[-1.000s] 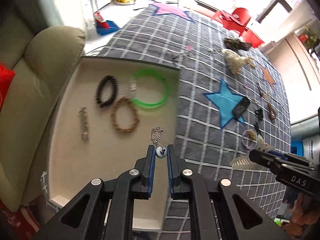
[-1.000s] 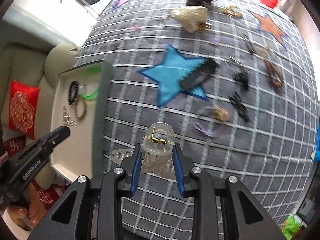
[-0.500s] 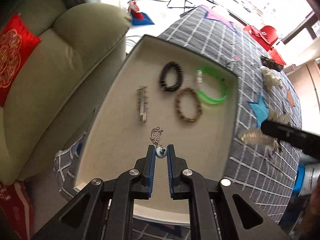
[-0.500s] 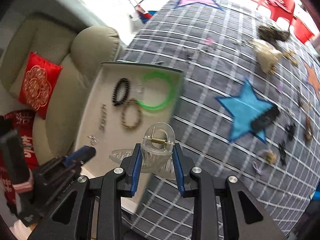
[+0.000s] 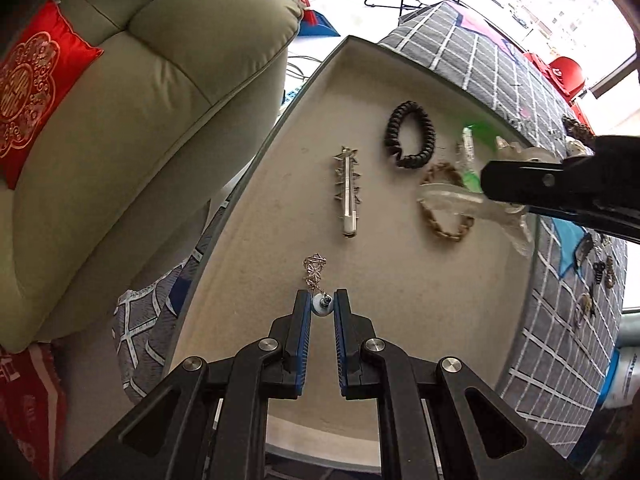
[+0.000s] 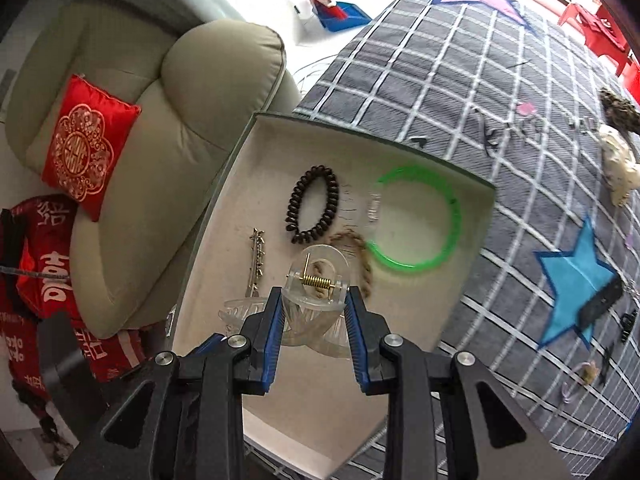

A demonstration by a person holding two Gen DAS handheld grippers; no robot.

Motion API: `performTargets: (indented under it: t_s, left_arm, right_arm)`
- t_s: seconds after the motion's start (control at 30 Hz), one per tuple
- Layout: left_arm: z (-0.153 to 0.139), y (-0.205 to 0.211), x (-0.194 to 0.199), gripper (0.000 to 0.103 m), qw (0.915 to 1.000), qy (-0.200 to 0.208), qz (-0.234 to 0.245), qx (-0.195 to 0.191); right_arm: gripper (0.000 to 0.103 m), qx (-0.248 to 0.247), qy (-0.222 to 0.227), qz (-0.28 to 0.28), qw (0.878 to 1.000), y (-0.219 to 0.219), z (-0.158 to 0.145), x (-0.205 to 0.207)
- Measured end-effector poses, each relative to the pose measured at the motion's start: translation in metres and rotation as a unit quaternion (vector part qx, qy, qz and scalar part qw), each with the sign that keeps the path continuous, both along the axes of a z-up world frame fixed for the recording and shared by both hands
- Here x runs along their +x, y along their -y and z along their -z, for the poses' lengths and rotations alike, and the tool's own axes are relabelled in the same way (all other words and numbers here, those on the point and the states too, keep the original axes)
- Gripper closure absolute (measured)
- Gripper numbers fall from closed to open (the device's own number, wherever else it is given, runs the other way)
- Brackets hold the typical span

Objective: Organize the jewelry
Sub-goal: 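Carry the chain pendant and clear claw clip into the white box and release them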

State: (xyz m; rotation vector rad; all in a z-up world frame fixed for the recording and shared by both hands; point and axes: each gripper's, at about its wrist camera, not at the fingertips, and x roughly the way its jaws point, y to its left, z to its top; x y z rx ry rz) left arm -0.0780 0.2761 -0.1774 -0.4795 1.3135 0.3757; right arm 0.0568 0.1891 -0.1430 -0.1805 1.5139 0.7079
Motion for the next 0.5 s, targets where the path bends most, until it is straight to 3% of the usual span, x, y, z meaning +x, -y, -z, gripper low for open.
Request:
performTargets:
  t_s: [0.23, 0.5]
  left_arm:
    - [0.014, -0.003, 0.001, 0.089, 0.9998, -0.012, 0.002, 0.016]
    - [0.016, 0.000, 0.003, 0.089, 0.9991, -0.013, 0.013, 0.037]
  right_arm:
    - [0.071, -0.014, -0.017, -0.004, 1.000, -0.025, 0.025, -0.003]
    - [0.071, -0.034, -0.007, -0.019, 0.999, -0.037, 0.040, -0.009]
